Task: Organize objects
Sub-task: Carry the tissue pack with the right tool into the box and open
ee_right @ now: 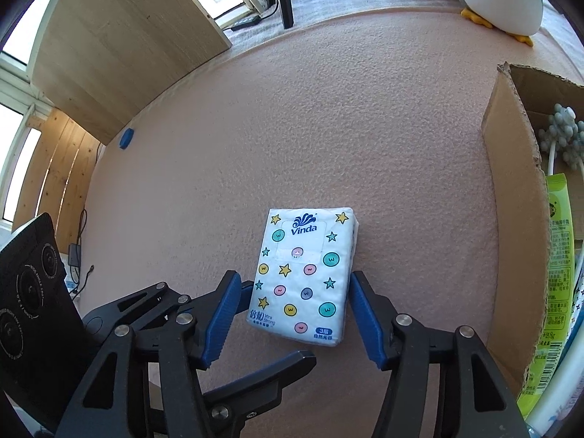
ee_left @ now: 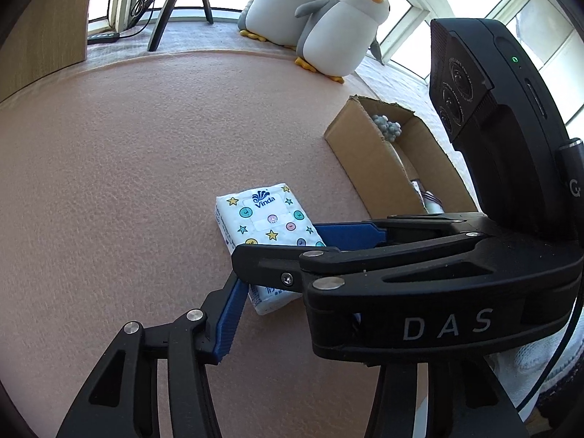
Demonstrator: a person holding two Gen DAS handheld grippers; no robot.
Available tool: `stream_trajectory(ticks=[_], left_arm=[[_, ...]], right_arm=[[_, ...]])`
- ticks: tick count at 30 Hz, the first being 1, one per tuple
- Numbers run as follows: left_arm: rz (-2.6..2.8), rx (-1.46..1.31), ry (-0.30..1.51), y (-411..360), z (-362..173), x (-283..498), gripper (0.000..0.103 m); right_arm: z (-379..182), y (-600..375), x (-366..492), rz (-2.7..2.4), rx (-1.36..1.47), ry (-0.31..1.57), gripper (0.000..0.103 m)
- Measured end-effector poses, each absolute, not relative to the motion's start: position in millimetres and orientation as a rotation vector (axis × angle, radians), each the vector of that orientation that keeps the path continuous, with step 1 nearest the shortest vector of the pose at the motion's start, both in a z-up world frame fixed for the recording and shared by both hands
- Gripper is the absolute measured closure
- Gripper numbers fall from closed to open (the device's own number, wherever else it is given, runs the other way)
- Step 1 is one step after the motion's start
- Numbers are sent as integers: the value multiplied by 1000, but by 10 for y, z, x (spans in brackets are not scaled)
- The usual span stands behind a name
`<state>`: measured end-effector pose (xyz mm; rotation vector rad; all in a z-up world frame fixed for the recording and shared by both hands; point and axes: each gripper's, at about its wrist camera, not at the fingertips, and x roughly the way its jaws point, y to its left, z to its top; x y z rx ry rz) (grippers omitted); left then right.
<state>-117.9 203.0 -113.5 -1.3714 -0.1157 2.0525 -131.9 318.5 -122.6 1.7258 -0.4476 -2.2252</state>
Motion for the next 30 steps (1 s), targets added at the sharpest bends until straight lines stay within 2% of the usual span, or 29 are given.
stream_trajectory(ticks=[10,18,30], left_arm=[[2103,-1264,-42,2203,-722,-960,50],[2089,-1175,0,2498,-390,-795,50],[1973,-1131,70,3211,-344,-628,50]], right_arm=[[-785,3337,-1088,-2317,1600,-430,47],[-495,3668,-869,-2388,1524,-492,47],[-437,4301,-577,-2475,1531,-612,47]])
